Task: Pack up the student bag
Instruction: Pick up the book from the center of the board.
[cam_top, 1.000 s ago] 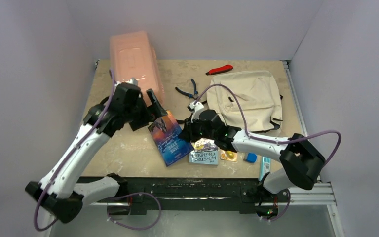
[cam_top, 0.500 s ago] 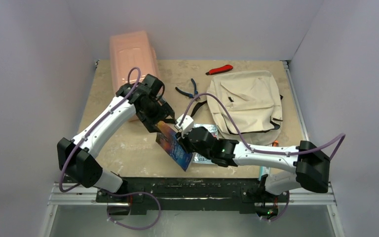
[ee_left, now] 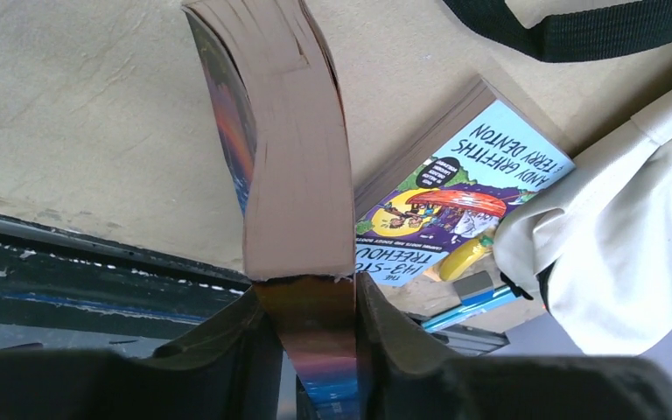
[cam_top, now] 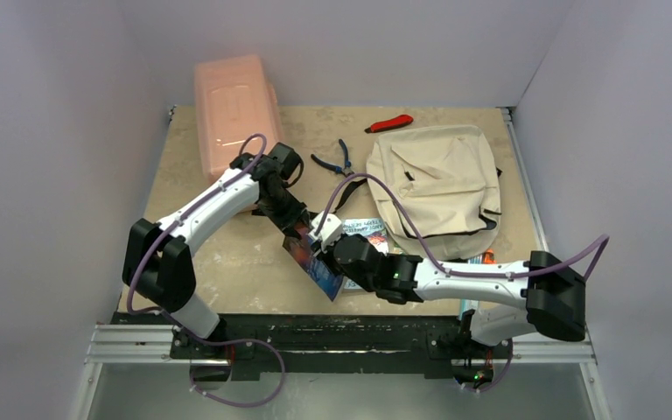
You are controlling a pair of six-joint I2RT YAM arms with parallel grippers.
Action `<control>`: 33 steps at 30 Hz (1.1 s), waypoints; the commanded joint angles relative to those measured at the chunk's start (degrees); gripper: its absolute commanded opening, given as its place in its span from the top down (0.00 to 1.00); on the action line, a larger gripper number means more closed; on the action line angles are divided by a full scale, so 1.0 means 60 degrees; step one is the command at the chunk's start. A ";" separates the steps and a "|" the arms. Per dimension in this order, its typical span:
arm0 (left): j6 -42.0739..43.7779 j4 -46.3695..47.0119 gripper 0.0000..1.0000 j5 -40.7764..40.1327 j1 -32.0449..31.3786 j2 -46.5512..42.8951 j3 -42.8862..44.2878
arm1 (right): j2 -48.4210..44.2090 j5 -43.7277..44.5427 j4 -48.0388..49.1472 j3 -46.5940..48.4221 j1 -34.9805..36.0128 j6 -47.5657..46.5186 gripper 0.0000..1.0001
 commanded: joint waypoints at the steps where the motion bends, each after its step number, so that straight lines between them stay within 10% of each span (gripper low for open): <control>1: -0.0035 0.0272 0.79 -0.0089 -0.0060 0.0037 -0.0132 | -0.0142 0.0407 0.1118 0.0301 0.0111 -0.0460 1.00; 4: 0.0104 0.0310 1.00 0.0032 -0.0059 0.0027 -0.0155 | -0.0106 0.0219 0.0822 0.0268 0.0112 0.0051 0.96; 8: 0.0155 0.0511 1.00 0.0430 -0.0032 -0.0581 -0.0412 | -0.0676 -0.0126 0.1686 -0.0887 0.0111 0.1219 0.18; 12: 0.0043 0.0555 1.00 0.1013 0.0133 -0.1185 -0.0634 | -0.1519 -0.0245 0.3298 -0.2510 0.0112 0.1757 0.04; 23: -0.0377 0.0327 1.00 0.1980 0.0622 -0.1890 -0.0665 | -0.1711 -0.1497 0.5623 -0.4031 0.0111 0.1650 0.05; 33: -0.0433 -0.0091 1.00 0.1876 0.0642 -0.2164 -0.0600 | -0.0302 -0.0537 0.3219 -0.2016 0.0126 0.2085 0.41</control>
